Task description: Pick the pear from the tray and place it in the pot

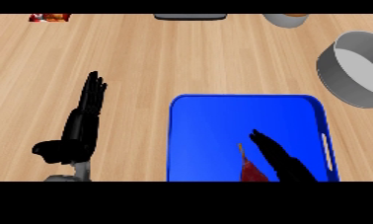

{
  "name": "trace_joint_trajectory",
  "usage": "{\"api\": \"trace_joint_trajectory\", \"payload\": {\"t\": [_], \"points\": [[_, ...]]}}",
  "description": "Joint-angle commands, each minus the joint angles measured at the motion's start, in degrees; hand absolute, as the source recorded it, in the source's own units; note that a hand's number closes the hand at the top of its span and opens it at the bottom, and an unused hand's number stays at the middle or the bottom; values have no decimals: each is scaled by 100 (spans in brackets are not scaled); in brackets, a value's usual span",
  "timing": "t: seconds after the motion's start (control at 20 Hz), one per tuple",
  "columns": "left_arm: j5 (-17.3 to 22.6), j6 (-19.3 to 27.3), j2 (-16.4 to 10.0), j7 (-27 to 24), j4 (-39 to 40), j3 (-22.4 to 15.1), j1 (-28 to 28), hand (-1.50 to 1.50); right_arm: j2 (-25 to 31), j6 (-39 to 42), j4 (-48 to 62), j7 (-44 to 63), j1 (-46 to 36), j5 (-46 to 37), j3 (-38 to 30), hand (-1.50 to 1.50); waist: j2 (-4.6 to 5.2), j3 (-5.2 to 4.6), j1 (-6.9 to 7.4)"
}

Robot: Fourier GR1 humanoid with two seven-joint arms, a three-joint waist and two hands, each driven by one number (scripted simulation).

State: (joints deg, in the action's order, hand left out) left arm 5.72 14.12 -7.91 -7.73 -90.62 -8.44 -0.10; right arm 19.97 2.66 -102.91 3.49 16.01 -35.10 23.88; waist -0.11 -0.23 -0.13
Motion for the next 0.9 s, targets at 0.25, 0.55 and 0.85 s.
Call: {"api": "trace_joint_trajectory", "payload": {"t": [0.25, 0.55, 0.85], "points": [[-185, -5, 157, 76, -246, -45, 249, 0, -374, -585, 670, -538, -412, -512, -195, 150, 1, 25, 25], [-105, -218, -1, 185, -177, 219, 38, 0, -826, -878, 1017, -553, -859, -778, -255, 150, 9, 24, 31], [-126, -242, 101, 637, -150, 375, -394, 0, -938, -1147, 935, -863, -599, -935, -253, 150, 8, 23, 6]]}}
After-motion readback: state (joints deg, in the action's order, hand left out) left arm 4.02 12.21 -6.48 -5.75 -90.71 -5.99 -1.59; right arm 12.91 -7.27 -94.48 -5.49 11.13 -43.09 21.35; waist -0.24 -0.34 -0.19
